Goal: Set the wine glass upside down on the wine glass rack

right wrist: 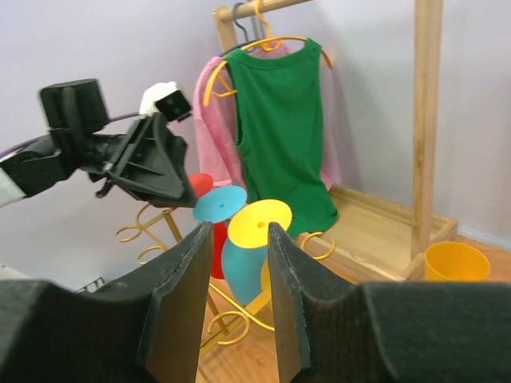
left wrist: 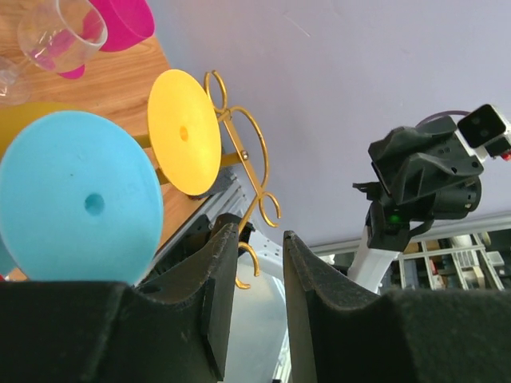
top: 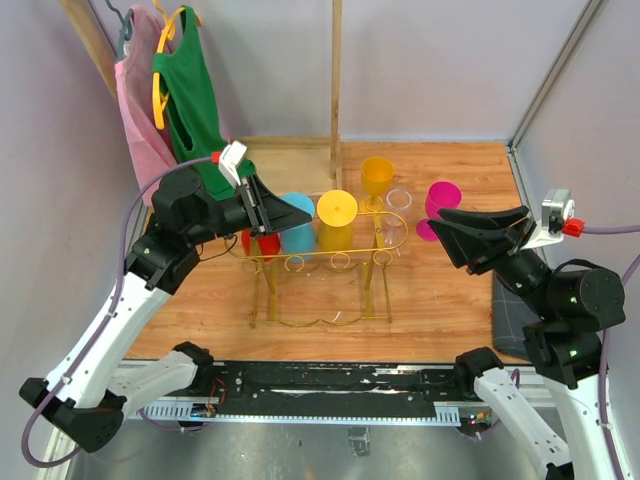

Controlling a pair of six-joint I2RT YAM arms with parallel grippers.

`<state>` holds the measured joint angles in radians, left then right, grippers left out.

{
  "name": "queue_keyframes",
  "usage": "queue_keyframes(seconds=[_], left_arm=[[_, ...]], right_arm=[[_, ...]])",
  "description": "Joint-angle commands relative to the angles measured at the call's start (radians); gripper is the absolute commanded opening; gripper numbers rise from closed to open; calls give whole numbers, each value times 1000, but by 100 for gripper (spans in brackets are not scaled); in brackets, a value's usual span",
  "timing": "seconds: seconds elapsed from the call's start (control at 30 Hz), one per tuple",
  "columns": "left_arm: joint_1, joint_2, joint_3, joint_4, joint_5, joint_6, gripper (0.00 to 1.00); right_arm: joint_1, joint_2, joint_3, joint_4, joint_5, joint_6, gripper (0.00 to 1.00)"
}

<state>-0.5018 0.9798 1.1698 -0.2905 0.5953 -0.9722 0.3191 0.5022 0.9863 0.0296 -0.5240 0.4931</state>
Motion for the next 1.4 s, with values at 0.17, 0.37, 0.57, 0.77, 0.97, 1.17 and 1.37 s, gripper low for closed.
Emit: queue_keyframes(seconds=[0.17,0.37,0.57,0.77,0.97,1.17,1.37], left_arm=[[-12,-83,47,-56,-89,175,35],[-12,-138,59,-107,-165,288,36],[-12,-189,77,-164,-229,367,37],[-12,-215,62,-188,-231,411,39],[-12,-227,29,-180,-207,417,40],[-12,-255,-15,-162,-200,411,41],[-11,-263,-28,-163,-196,413,41]], right_arm=[[-7,177,184,-373,301,-163,36],[-8,358,224,-455,422,-211,36],[-9,535,305,-536,629,-284,37],[-32,695,399,-609,793,-348,38],[-40,844,473,-657,775,-366,38],[-54,974,520,-671,756,-372,37],[-75,1049,538,-676,769,-367,37]])
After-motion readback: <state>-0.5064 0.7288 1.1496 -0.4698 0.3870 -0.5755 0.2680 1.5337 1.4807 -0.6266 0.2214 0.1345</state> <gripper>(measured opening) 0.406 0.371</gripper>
